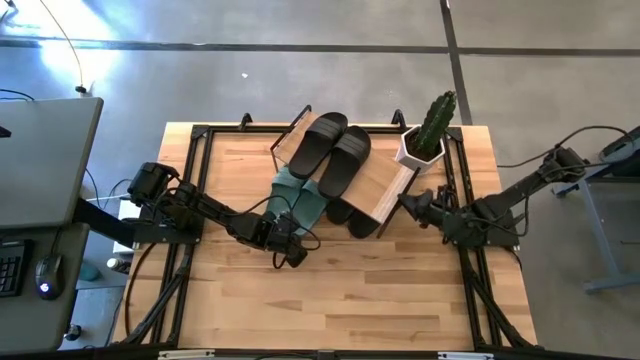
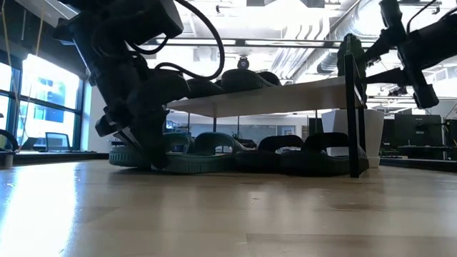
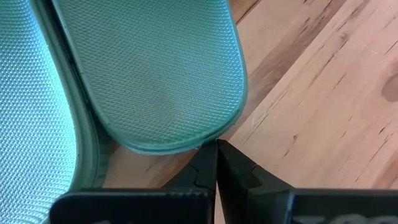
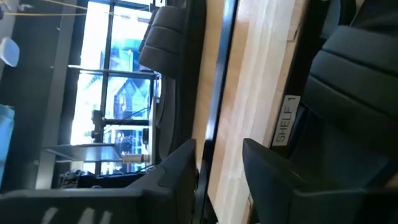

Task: Pick and place slides into the shelf
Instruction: Put the green slide under the shelf

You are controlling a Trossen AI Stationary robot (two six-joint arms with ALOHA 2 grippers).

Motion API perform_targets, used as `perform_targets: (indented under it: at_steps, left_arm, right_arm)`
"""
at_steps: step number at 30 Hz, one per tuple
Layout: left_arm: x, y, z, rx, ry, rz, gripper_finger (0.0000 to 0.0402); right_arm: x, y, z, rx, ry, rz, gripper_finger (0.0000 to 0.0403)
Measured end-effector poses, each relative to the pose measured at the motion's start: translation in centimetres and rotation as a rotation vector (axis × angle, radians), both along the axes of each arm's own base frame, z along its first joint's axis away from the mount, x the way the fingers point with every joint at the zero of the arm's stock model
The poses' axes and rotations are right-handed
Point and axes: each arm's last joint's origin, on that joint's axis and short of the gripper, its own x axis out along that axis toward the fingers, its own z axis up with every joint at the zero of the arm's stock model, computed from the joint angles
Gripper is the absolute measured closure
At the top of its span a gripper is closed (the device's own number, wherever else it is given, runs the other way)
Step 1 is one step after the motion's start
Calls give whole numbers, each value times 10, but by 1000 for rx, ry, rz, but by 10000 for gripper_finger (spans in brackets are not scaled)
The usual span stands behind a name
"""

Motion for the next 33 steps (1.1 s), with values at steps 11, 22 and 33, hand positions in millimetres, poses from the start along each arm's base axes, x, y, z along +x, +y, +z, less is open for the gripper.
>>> perform_targets:
  at_steps: [11,22,33]
  left_arm:
    - [0,0,0,-1,-1,3,402]
    - [2,21,0,-10,9,30,402]
    - [4,58,1,39,39,-4,402]
  right_arm:
    - [1,-1,2,-13,2,-2,389]
    - [1,0,1,2,3,13,401]
    - [1,0,1,-4,12,24,402]
